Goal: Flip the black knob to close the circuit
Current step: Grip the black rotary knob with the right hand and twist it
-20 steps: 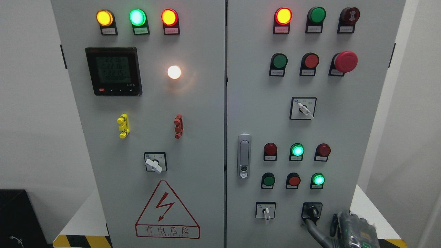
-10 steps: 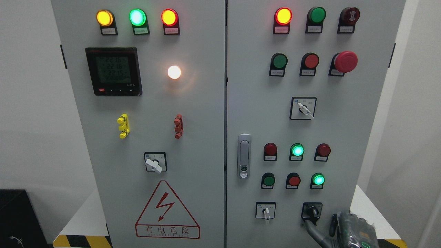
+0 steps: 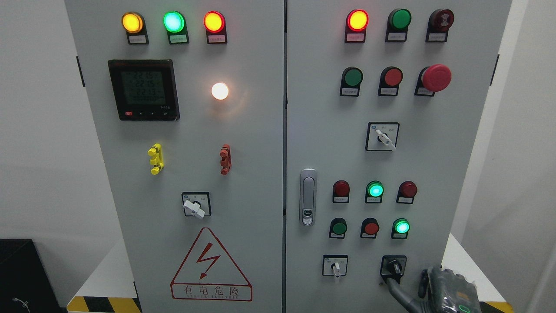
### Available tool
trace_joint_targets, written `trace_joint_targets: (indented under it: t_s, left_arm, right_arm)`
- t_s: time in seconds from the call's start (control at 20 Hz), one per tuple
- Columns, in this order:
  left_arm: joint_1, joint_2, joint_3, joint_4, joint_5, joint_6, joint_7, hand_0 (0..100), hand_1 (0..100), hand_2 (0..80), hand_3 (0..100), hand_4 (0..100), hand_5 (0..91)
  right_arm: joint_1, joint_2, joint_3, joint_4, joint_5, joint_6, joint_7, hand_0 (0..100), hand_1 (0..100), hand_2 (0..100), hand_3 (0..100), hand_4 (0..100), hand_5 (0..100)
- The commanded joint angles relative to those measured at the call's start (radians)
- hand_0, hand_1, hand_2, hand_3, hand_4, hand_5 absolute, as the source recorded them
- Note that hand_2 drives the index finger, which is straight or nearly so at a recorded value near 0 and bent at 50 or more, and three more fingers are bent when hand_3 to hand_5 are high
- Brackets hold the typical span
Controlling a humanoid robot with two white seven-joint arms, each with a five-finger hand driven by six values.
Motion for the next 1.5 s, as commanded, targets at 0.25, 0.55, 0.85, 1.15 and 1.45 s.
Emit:
trace_joint_targets:
  t_s: [0.25, 0.55, 0.85, 1.15, 1.45]
  left_arm:
    - [0.000, 0.000, -0.020, 0.021, -0.020, 0.001, 0.001, 0, 0, 0.0, 0, 0, 0.0]
    - [0.000, 0.000, -0.021, 0.021, -0.021, -0.001, 0.001, 0, 0, 0.0, 0, 0, 0.0]
    - [0.000, 0.000, -0.021, 0.021, -0.021, 0.001, 0.001, 0, 0, 0.0, 0, 0, 0.0]
    - [0.000, 0.000, -0.021, 0.021, -0.020, -0.001, 0.001, 0, 0, 0.0, 0, 0, 0.0]
    - [0.000, 0.000, -0.020, 0.021, -0.020, -0.001, 0.001, 0, 0, 0.0, 0, 0, 0.0]
  right_arm:
    - [-0.016, 0.013, -0.006, 0.016, -0.005, 0.009, -0.001, 0, 12, 78, 96, 78, 81]
    - [-0.017, 0.005, -0.007, 0.014, -0.009, 0.009, 0.001, 0, 12, 78, 96, 78, 81]
    - [-0.017, -0.002, -0.009, 0.010, -0.015, 0.009, 0.001, 0, 12, 77, 96, 78, 81]
    - [-0.017, -0.010, -0.009, 0.005, -0.015, 0.009, 0.001, 0, 13, 77, 96, 78, 81]
    - [-0.016, -0.013, -0.011, 0.004, -0.015, 0.009, -0.001, 0, 13, 77, 96, 78, 81]
